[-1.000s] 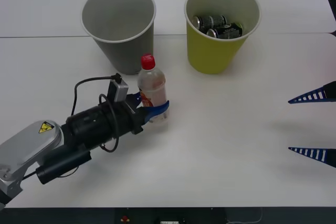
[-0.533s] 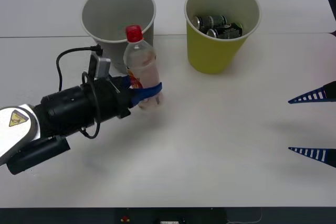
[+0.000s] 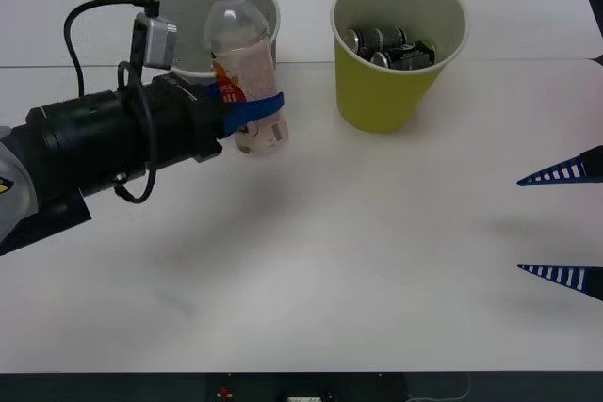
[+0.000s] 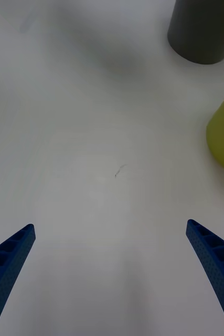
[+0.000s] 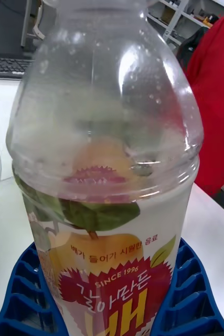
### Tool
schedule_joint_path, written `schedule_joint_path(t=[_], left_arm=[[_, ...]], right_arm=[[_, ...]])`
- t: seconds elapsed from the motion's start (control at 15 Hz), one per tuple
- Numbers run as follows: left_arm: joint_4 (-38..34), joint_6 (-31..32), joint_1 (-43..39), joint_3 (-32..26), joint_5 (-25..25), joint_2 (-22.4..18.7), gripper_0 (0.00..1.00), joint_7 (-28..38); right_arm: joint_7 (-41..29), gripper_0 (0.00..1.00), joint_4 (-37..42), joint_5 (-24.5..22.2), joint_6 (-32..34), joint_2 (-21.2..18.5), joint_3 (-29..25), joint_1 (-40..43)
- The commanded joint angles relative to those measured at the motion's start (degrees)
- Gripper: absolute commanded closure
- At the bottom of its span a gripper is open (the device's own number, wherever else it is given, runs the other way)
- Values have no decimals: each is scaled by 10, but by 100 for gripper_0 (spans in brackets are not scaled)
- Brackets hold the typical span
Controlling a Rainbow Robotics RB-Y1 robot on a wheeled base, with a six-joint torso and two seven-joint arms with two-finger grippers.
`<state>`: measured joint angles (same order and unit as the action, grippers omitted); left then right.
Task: Put the can into the green bin and the plastic bottle into the gray bin
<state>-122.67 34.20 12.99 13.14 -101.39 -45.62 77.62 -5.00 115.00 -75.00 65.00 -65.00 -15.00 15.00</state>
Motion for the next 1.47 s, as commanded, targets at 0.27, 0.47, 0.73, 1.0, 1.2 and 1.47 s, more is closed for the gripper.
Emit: schedule_joint_path(t=[0.27, 0.47, 0.73, 1.0, 1.2, 1.47], left_arm=[[38, 10, 70, -14, -33, -9, 100, 61], [65, 77, 103, -61, -8, -6, 100, 61], [45, 248, 118, -179, -36, 14, 100, 62], [38, 380, 166, -244, -110, 48, 100, 64], [45, 433, 210, -242, -193, 62, 100, 64], [107, 461, 266, -215, -251, 89, 100, 65]], right_arm=[[0, 0, 0, 0, 0, 0, 0, 0], [0, 0, 0, 0, 0, 0, 0, 0], [0, 0, 0, 0, 0, 0, 0, 0], [0, 0, 0, 0, 0, 0, 0, 0], [0, 0, 0, 0, 0, 0, 0, 0], [0, 0, 0, 0, 0, 0, 0, 0]])
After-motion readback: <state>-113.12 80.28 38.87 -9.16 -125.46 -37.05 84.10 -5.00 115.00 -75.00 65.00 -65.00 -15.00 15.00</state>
